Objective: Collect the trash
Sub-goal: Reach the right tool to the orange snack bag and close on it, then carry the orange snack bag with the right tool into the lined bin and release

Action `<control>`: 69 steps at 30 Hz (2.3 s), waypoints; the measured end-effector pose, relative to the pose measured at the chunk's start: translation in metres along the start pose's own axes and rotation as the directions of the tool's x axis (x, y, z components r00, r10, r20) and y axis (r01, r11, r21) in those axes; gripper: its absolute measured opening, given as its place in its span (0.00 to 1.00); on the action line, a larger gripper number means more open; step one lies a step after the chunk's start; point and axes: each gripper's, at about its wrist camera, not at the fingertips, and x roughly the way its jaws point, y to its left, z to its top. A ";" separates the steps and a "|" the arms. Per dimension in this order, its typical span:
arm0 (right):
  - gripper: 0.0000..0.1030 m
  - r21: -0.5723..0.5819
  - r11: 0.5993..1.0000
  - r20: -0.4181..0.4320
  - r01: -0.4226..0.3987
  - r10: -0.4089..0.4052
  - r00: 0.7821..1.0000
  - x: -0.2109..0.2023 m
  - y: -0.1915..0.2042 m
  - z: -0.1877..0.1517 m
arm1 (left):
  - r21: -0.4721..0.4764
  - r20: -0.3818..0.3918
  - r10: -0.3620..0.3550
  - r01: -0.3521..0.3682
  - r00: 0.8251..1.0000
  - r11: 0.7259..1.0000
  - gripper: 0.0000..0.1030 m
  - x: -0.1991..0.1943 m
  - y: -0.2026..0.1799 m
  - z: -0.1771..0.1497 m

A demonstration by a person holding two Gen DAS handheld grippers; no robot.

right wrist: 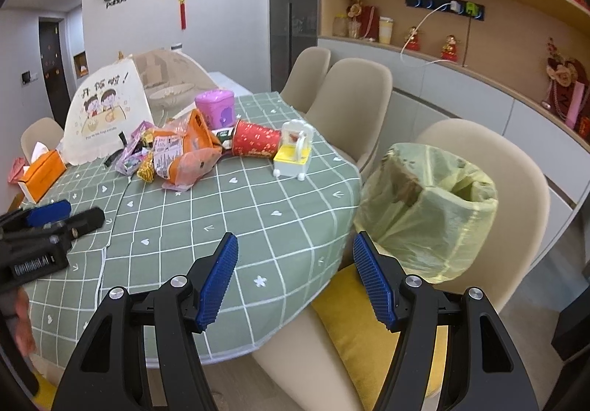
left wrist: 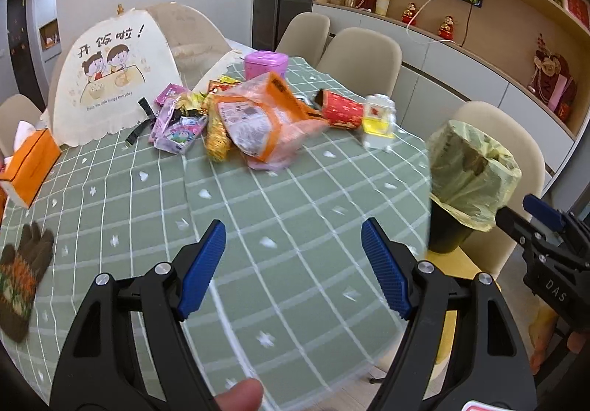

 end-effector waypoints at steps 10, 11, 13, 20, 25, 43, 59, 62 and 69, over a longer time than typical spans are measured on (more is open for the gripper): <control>0.60 0.017 1.000 -0.055 0.011 -0.010 0.998 0.062 0.054 0.035 | -0.004 -0.056 -0.024 0.024 0.998 1.000 0.78 0.096 0.132 0.071; 0.60 0.023 1.000 -0.066 0.014 -0.012 0.998 0.070 0.060 0.039 | -0.006 -0.055 -0.017 0.017 0.998 1.000 0.77 0.106 0.148 0.079; 0.60 0.023 0.999 -0.090 0.022 -0.020 0.996 0.084 0.068 0.044 | -0.030 -0.076 -0.036 0.034 0.996 0.999 0.70 0.131 0.183 0.098; 0.60 0.014 0.999 -0.186 0.037 -0.034 0.982 0.135 0.091 0.052 | -0.115 -0.144 -0.061 0.045 0.988 0.992 0.49 0.208 0.269 0.133; 0.60 -0.027 0.999 -0.190 0.022 -0.027 0.981 0.153 0.104 0.068 | -0.091 -0.208 -0.121 0.103 0.971 0.990 0.21 0.236 0.277 0.140; 0.57 -0.272 0.927 -0.253 -0.257 0.189 0.949 0.275 0.189 0.179 | -0.211 -0.263 -0.359 0.309 0.896 0.927 0.02 0.173 0.243 0.090; 0.06 0.053 0.961 -0.229 -0.271 0.276 0.933 0.166 0.133 0.126 | -0.183 -0.197 -0.346 0.312 0.917 0.932 0.01 0.126 0.236 0.092; 0.06 0.063 0.970 -0.191 -0.233 0.241 0.951 0.146 0.117 0.132 | -0.175 -0.163 -0.347 0.320 0.923 0.931 0.01 0.110 0.225 0.101; 0.06 0.036 0.980 -0.144 -0.194 0.197 0.970 0.108 0.083 0.136 | -0.119 -0.087 -0.333 0.322 0.939 0.939 0.01 0.072 0.189 0.118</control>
